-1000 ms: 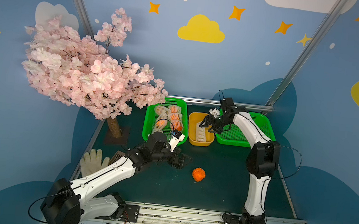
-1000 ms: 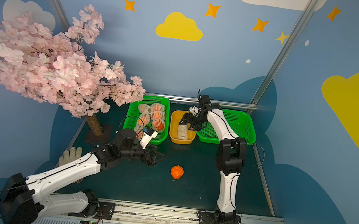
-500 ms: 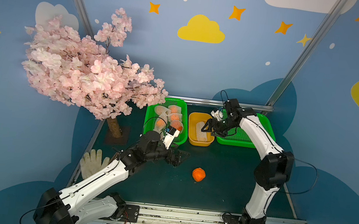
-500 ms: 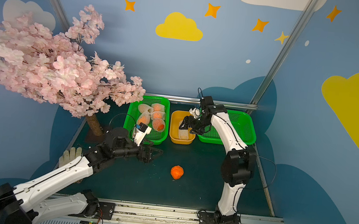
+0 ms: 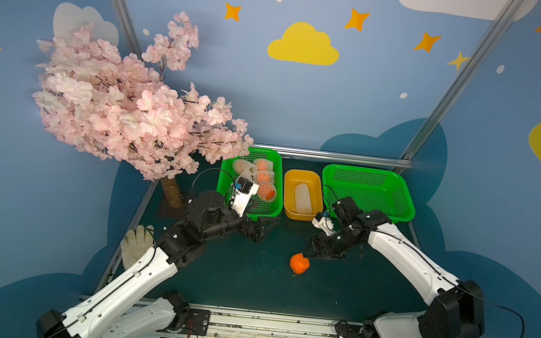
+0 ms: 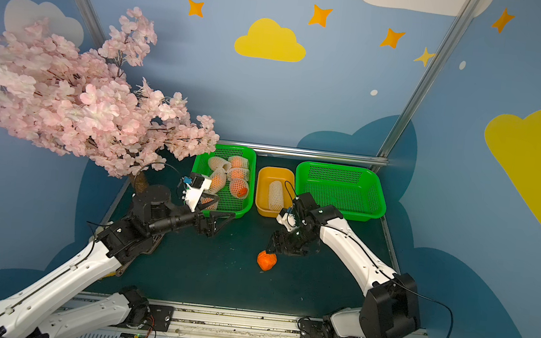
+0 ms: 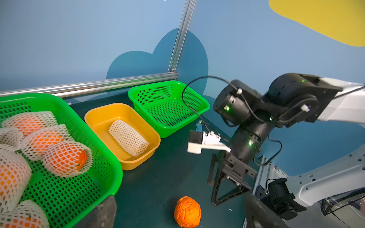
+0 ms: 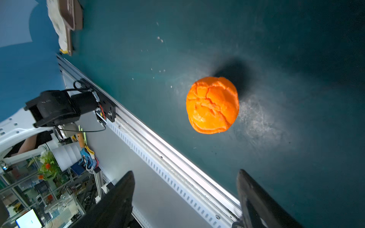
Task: Remove foam nets from oranges
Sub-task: Pick up the orange from the center of the board.
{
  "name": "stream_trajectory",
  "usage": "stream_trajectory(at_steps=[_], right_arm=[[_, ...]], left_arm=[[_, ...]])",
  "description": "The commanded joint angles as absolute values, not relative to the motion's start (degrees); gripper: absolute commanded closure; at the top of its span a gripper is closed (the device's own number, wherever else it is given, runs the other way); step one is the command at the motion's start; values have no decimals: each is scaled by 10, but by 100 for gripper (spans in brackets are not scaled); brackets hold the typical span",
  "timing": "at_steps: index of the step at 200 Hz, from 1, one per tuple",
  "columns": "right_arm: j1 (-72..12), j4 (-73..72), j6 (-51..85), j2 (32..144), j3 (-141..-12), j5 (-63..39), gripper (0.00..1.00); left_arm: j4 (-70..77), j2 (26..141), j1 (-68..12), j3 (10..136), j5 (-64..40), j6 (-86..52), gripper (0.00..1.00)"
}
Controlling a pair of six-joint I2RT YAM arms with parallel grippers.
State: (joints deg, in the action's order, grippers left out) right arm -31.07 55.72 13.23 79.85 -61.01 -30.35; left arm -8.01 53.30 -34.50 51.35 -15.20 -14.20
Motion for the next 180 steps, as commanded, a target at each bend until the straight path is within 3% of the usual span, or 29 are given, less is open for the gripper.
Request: stream_trajectory(at_steps=[1,48,180], right_arm=[[-324,490,143,791,-582,-327,20],[-329,456,146,838,-559,-351,19],[-351,497,125,932,-607,-273,19]], left_arm=[[-97,540,-341,533,-155,-118,0],[-105,527,-341,526,-149,-121,0],[-153,462,-333,501,-90,-125,0]])
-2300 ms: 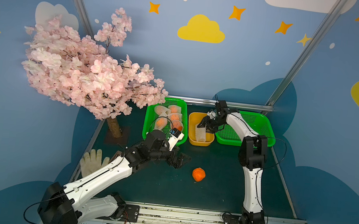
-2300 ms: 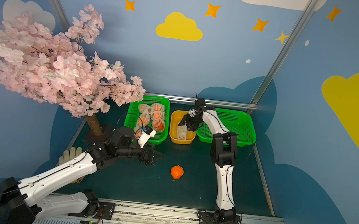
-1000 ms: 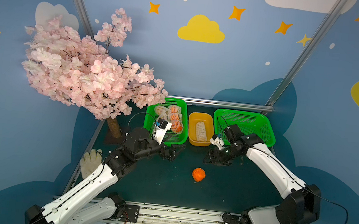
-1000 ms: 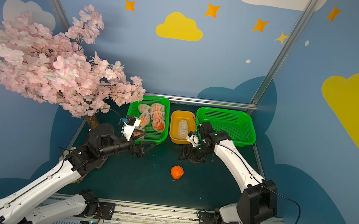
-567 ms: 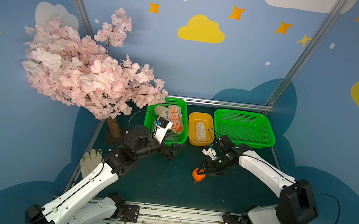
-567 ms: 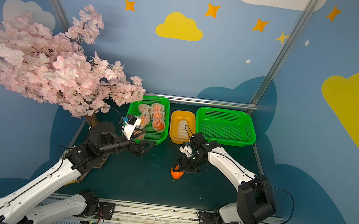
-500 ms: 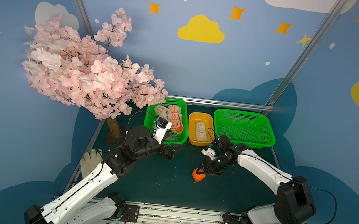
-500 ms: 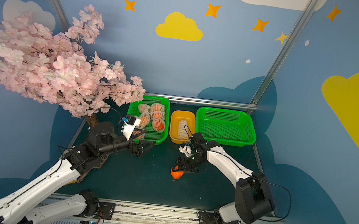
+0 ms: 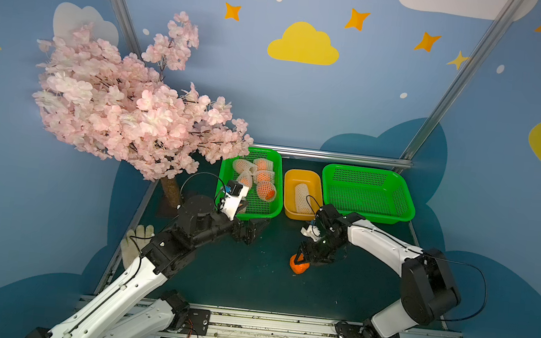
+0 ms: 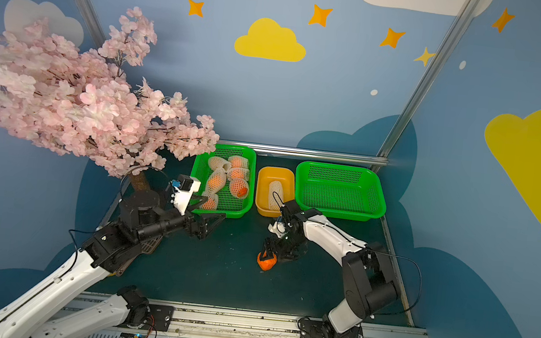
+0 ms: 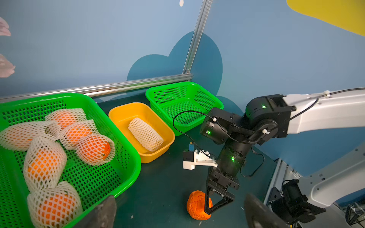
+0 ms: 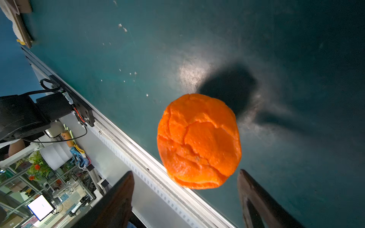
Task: Remove foam nets from oranges
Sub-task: Pick up the orange from the center of the board.
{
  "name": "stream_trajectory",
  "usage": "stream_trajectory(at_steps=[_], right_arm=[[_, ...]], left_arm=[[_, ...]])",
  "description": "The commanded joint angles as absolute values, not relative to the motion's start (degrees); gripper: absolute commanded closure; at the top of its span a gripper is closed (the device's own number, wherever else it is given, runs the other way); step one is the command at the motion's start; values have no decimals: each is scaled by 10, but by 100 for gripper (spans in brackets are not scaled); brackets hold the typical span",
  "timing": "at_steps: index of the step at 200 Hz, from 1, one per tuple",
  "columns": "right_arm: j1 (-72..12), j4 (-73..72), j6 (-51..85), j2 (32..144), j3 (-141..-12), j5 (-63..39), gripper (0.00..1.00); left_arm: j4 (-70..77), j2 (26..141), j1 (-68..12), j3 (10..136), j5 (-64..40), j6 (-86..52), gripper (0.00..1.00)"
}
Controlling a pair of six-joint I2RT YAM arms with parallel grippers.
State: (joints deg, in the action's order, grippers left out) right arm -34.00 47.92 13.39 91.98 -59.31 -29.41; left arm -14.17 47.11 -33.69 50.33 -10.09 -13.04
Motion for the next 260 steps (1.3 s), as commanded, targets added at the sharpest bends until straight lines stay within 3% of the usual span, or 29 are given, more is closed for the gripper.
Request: stream_trajectory(at_steps=[1,148,165,231,260], right_arm=[[-351,497,125,933,-607,-272,19],[-366,436,140,1020,-642,-258,21],[-366,437,141,1026,-646,-257,26],[-361,505,125,989,-666,-256,60],[-305,529,145,960,-687,-294,63]], left_arm=[[-153,462,-333,500,-90,-125,0],[-189,436,-323,506,-85,-110,0],[-192,430,-322,505,-80,-109,0],[-197,418,-317,502,-75,-107,0],[-188,434,-317,502,-88,-101,0]])
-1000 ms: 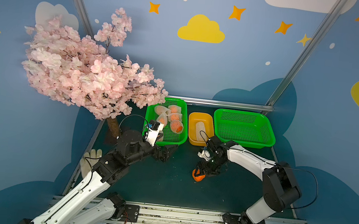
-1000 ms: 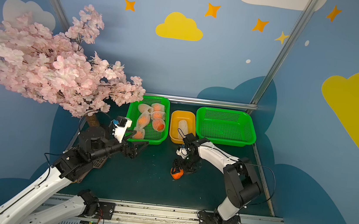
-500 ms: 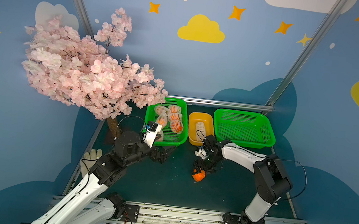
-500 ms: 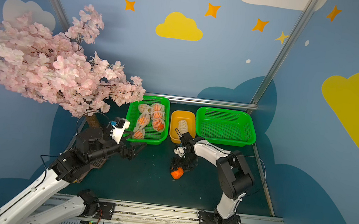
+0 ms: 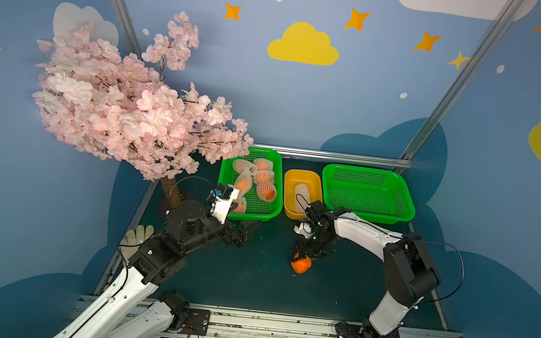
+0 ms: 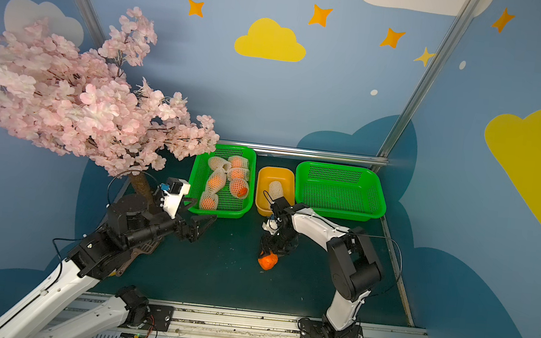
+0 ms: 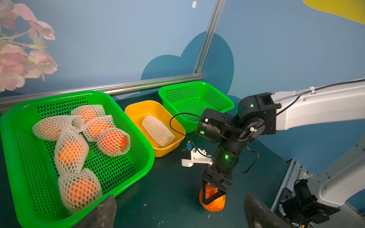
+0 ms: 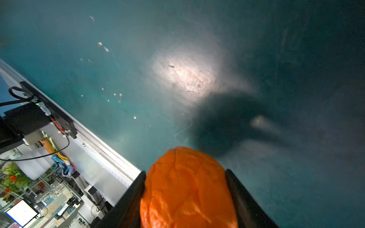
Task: Remove foam nets from oranges
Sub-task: Pick up the orange from the center of the board, then place the orange in the basket.
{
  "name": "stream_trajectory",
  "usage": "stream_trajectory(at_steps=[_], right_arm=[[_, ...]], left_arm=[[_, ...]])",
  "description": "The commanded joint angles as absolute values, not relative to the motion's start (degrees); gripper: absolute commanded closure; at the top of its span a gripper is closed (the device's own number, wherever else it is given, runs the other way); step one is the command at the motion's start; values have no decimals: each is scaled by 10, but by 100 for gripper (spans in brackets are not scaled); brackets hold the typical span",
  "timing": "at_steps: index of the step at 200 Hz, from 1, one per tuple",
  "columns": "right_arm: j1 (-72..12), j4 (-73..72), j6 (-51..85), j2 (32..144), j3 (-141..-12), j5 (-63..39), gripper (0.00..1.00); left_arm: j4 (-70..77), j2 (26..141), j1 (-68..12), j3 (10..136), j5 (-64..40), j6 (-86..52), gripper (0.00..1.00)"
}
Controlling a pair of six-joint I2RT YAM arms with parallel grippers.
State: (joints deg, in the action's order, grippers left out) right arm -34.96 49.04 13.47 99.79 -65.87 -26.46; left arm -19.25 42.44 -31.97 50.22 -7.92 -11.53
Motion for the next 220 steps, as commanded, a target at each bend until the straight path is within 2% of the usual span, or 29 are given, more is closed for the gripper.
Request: stream_trajectory(at_steps=[1,46,110,192,220], right_arm=[[-305,529,145,960,-687,-294,63],[-164,584,130,946,-811,-356,60],[5,619,148,1091,-1012,-409,59],[20,746,128,1355,-1339,-283,58],[-1,775,109,1405,-1391,-255,57]], left_arm=[[-189,435,-317,502,-89,-100,0],[-172,480,-317,513,-124,-93,0],[-168,515,-317,523,-149,-78,0],[-184,514,-316,513,-145,-93,0],[-171,514,-317,500,-138,-114,0]])
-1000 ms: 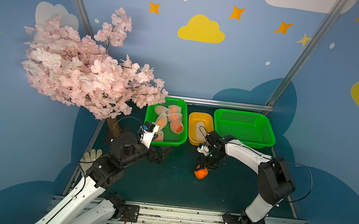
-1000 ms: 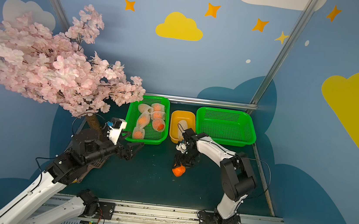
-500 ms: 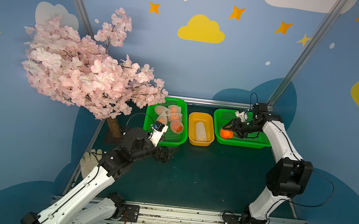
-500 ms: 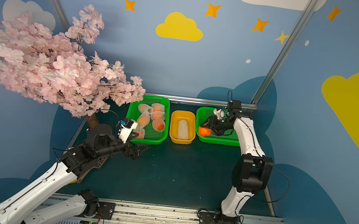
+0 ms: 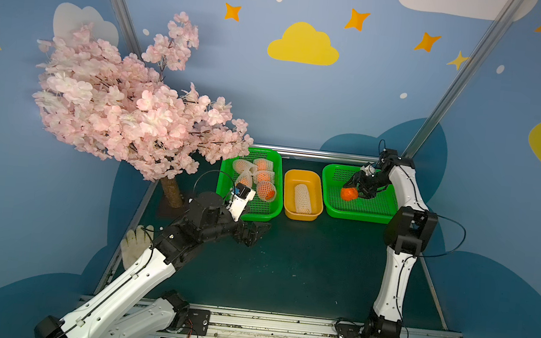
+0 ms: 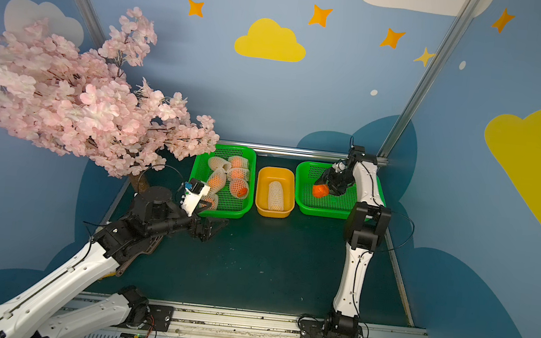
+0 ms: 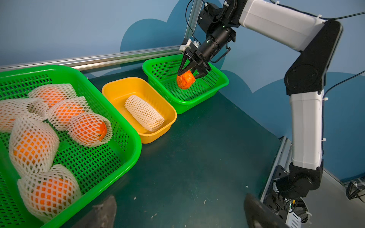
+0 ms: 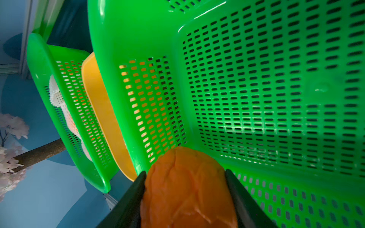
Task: Remove foam nets from oranges
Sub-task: Place the orange in the basket.
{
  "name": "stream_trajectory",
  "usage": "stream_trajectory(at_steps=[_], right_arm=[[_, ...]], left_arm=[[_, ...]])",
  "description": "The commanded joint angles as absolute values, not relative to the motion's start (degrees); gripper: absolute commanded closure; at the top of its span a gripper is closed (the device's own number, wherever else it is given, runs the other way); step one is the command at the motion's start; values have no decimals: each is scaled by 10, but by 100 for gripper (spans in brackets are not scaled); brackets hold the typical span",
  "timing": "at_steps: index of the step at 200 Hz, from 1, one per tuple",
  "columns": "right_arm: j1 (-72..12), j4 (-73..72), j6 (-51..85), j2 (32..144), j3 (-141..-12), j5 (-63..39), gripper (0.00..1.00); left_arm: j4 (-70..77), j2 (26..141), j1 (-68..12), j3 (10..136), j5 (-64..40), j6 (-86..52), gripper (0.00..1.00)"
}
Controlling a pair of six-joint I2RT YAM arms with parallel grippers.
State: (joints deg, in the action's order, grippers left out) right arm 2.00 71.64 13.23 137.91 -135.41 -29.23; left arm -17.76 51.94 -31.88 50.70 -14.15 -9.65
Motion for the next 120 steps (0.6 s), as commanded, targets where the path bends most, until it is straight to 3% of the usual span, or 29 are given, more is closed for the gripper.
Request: stream_trajectory(at_steps=[1,63,120], right_arm=[[-2,775,109,1407,-1391,-255,57],[-40,793,84,1436,-1380,-253,57],[-46,791,77,1418,-1339,-274,41]], left_arm=[[-170,514,-317,500,-138,-115,0],[-189,584,-315,540,-113,-146,0],[-237,700,-269,605,-119,-229,0]])
